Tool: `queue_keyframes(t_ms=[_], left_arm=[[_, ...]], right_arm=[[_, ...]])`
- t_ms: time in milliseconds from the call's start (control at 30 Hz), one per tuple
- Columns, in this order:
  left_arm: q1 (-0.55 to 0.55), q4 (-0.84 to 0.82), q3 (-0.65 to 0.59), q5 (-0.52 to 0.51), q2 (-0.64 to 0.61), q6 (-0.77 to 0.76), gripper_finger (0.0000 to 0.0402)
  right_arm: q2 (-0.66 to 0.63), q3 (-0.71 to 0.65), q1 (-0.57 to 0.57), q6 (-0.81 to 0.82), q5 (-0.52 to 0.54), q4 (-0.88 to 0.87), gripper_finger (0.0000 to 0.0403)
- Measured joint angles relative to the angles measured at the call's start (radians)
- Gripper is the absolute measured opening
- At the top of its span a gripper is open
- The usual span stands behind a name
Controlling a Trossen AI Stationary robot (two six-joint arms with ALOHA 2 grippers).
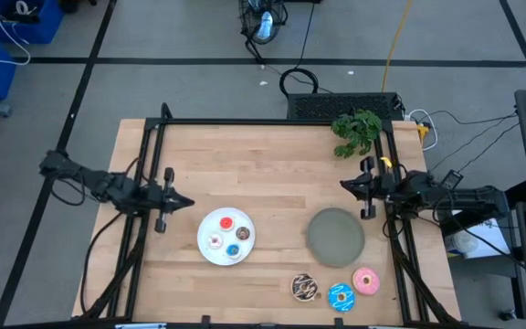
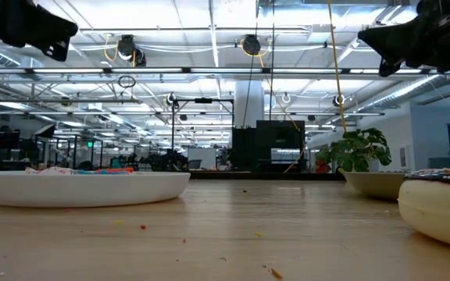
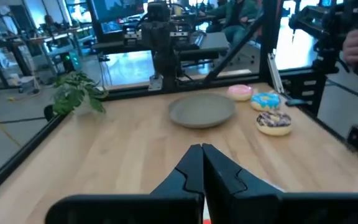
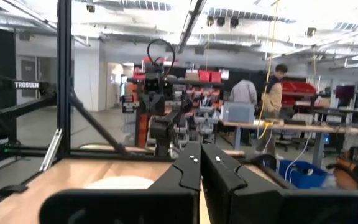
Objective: Pick & Place donuts
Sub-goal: Put the large pink donut on the gray plate
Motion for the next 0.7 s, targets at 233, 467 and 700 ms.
queue_keyframes(t_ms=[233, 467, 700], left_arm=[[0.084, -0.031, -0.101, 0.04, -0.16, 0.045, 0.0002], [0.15, 0.045, -0.219, 0.041, -0.239, 0.076, 0.0008], [0.17, 0.06, -0.223, -0.002, -0.224, 0.08, 0.0012]], right_arm=[[0.071, 0.0, 0.0, 0.028, -0.001, -0.034, 0.0], [0.13, 0.0, 0.0, 0.029, -0.001, -0.015, 0.0], [0.172, 0.108, 0.015, 0.105, 0.018, -0.172, 0.0]])
